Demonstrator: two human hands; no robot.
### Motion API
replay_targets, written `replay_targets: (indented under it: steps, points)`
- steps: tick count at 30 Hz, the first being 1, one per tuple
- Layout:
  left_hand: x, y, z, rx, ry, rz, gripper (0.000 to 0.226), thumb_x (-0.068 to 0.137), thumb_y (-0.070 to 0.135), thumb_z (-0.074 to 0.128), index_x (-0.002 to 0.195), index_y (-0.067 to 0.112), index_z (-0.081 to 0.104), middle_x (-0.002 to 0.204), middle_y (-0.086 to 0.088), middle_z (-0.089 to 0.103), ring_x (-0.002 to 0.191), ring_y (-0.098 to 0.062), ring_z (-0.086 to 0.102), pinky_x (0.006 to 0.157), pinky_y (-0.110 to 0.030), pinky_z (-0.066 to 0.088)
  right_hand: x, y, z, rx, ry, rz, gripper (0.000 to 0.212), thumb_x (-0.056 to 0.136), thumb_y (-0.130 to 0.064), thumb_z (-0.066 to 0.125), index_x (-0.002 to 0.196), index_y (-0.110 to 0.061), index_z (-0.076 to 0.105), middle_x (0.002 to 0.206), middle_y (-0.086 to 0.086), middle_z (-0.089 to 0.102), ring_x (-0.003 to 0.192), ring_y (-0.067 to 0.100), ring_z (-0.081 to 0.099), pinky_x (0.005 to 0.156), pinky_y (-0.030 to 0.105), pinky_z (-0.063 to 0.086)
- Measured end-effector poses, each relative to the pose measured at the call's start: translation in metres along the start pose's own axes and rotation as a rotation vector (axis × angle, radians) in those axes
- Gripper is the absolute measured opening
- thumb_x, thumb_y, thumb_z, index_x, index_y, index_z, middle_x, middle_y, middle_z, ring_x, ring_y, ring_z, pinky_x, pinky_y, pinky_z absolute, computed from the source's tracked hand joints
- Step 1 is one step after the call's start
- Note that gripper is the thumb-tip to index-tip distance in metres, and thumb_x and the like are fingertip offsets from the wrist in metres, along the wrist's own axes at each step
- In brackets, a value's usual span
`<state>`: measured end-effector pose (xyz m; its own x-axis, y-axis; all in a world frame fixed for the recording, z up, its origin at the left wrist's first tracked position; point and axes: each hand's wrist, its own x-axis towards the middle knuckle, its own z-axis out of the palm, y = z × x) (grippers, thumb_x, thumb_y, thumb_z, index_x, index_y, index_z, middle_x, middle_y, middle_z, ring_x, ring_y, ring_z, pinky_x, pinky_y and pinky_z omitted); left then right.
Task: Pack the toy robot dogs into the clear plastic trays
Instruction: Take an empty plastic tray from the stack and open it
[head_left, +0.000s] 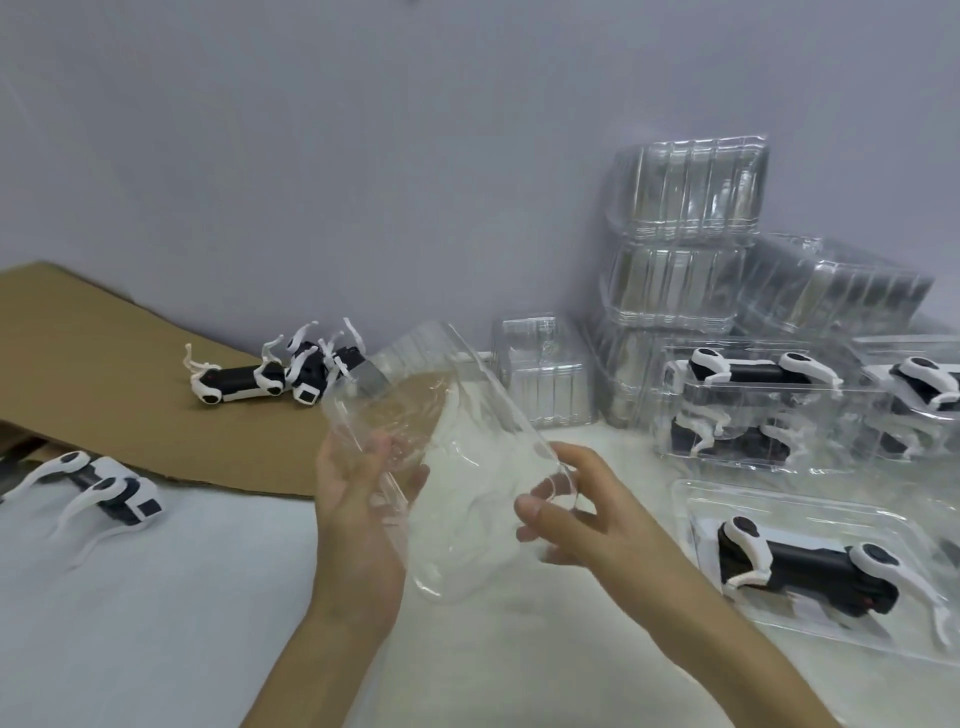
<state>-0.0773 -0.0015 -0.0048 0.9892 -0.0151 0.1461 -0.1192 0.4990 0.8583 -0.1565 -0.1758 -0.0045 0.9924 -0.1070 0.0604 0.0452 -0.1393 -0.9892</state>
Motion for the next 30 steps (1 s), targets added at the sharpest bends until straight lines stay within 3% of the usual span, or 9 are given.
replay_targets:
  steps: [3, 6, 10, 13, 16, 20, 23, 27, 30]
  points:
    - [0.002, 0.004, -0.006, 0.084, -0.064, 0.019, 0.063, 0.084, 0.052, 0.070, 0.135, 0.016, 0.059, 0.118, -0.003, 0.070, 0.114, -0.031, 0.066, 0.105, -0.055, 0.049, 0.001, -0.005, -0.006, 0.101, 0.087, -0.029, 0.066, 0.051, -0.055, 0.079, 0.115, -0.047, 0.064, 0.105, -0.005, 0.059, 0.079, 0.017, 0.065, 0.076, 0.027, 0.055]
    - [0.009, 0.015, -0.019, 0.090, -0.147, -0.037, 0.047, 0.089, 0.062, 0.052, 0.116, 0.032, 0.075, 0.118, 0.004, 0.074, 0.104, -0.014, 0.072, 0.089, -0.037, 0.051, -0.001, -0.013, -0.023, 0.178, 0.107, -0.079, 0.062, 0.052, -0.041, 0.080, 0.113, -0.042, 0.069, 0.104, -0.002, 0.061, 0.068, 0.009, 0.055, 0.065, 0.025, 0.044]
    - [0.017, 0.018, -0.033, 0.390, -0.356, -0.115, 0.084, 0.063, 0.083, 0.068, 0.132, 0.036, 0.062, 0.129, 0.003, 0.067, 0.103, -0.021, 0.068, 0.092, -0.039, 0.048, -0.001, -0.018, -0.037, 0.304, 0.234, -0.123, 0.065, 0.059, -0.033, 0.079, 0.122, -0.038, 0.064, 0.103, 0.000, 0.070, 0.070, 0.012, 0.059, 0.058, 0.026, 0.046]
    - [0.015, 0.009, -0.024, 0.516, -0.531, -0.203, 0.089, 0.058, 0.077, 0.074, 0.135, 0.037, 0.056, 0.116, -0.001, 0.069, 0.070, -0.018, 0.057, 0.072, -0.032, 0.048, -0.001, -0.017, -0.041, 0.365, 0.364, -0.128, 0.062, 0.066, -0.034, 0.073, 0.127, -0.037, 0.061, 0.112, -0.002, 0.070, 0.079, 0.013, 0.067, 0.066, 0.031, 0.051]
    - [0.008, -0.004, -0.021, 0.590, -0.602, -0.165, 0.079, 0.063, 0.073, 0.075, 0.134, 0.048, 0.054, 0.108, 0.007, 0.065, 0.088, -0.013, 0.058, 0.082, -0.031, 0.044, 0.001, -0.014, -0.041, 0.357, 0.373, -0.124, 0.063, 0.066, -0.033, 0.073, 0.128, -0.035, 0.060, 0.120, -0.005, 0.068, 0.099, 0.011, 0.070, 0.076, 0.031, 0.052]
    - [0.005, -0.008, -0.020, 0.424, -0.504, -0.211, 0.079, 0.060, 0.042, 0.077, 0.136, 0.043, 0.056, 0.109, 0.003, 0.056, 0.108, -0.019, 0.061, 0.090, -0.034, 0.048, 0.001, -0.013, -0.039, 0.233, 0.377, -0.131, 0.061, 0.066, -0.040, 0.074, 0.125, -0.036, 0.060, 0.122, -0.013, 0.066, 0.102, 0.003, 0.067, 0.081, 0.029, 0.048]
    - [0.003, -0.007, -0.014, 0.377, -0.404, -0.214, 0.073, 0.060, 0.031, 0.075, 0.130, 0.042, 0.061, 0.115, 0.000, 0.061, 0.101, -0.017, 0.060, 0.085, -0.033, 0.045, 0.001, -0.010, -0.030, 0.044, 0.531, -0.110, 0.065, 0.069, -0.055, 0.081, 0.126, -0.036, 0.056, 0.127, -0.016, 0.059, 0.117, 0.006, 0.057, 0.095, 0.033, 0.047]
    - [0.003, -0.007, -0.013, 0.412, -0.183, -0.162, 0.061, 0.064, 0.029, 0.071, 0.122, 0.043, 0.061, 0.106, 0.005, 0.066, 0.090, -0.009, 0.060, 0.077, -0.033, 0.040, -0.006, -0.012, -0.014, -0.507, 0.874, -0.584, 0.042, 0.086, -0.025, 0.074, 0.124, -0.019, 0.059, 0.123, -0.005, 0.055, 0.119, 0.014, 0.050, 0.102, 0.027, 0.039]
    - [0.005, -0.010, -0.016, 0.452, -0.121, -0.224, 0.066, 0.059, 0.034, 0.074, 0.121, 0.048, 0.057, 0.093, 0.014, 0.066, 0.084, -0.007, 0.061, 0.074, -0.032, 0.042, -0.006, -0.009, 0.004, -0.527, 0.500, -0.707, 0.022, 0.087, -0.016, 0.064, 0.108, -0.025, 0.066, 0.102, -0.016, 0.061, 0.094, 0.006, 0.059, 0.083, 0.017, 0.044]
